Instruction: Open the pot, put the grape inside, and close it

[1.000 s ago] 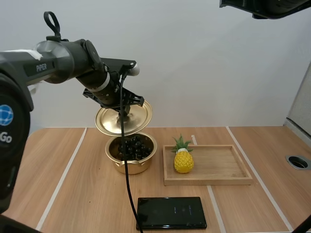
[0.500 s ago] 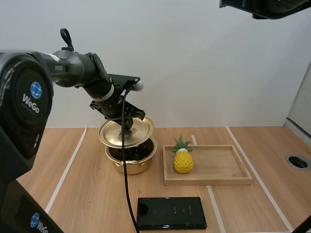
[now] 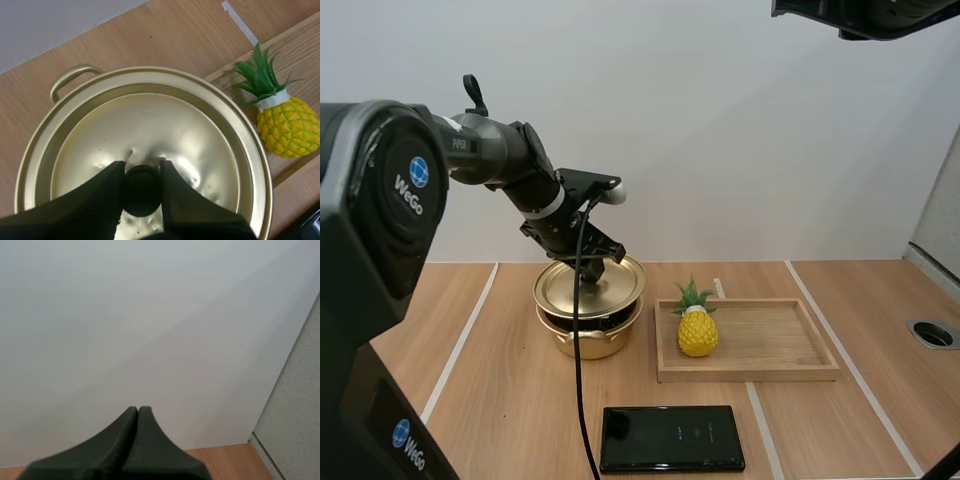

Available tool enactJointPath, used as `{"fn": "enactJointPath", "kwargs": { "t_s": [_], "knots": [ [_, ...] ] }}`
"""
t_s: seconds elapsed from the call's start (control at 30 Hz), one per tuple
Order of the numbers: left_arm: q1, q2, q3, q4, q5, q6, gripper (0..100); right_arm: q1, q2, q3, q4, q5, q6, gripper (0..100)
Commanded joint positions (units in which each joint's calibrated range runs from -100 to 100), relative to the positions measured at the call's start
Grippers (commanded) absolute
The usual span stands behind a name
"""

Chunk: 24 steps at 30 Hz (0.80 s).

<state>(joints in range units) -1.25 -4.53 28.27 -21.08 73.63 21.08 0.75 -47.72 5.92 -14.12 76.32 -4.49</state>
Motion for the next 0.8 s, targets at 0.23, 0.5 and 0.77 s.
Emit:
{"fn": "enactJointPath", "kwargs": {
  "t_s": [0.23, 0.5, 0.77],
  "knots": [
    [-2.33, 5.38, 0.08, -0.35, -2.68, 1.04, 0, -0.27, -0.67, -0.35, -0.95, 2.76, -0.32, 0],
    [-2.33, 5.38, 0.08, 4.09, -6.49, -0.49, 0, -0.27, -0.67, -0.35, -1.13, 2.77, -0.32, 0],
    [-2.33, 5.38, 0.08, 4.19, -6.32, -0.49, 0, -0.27, -0.67, -0.35, -1.13, 2.77, -0.32, 0]
  ]
}}
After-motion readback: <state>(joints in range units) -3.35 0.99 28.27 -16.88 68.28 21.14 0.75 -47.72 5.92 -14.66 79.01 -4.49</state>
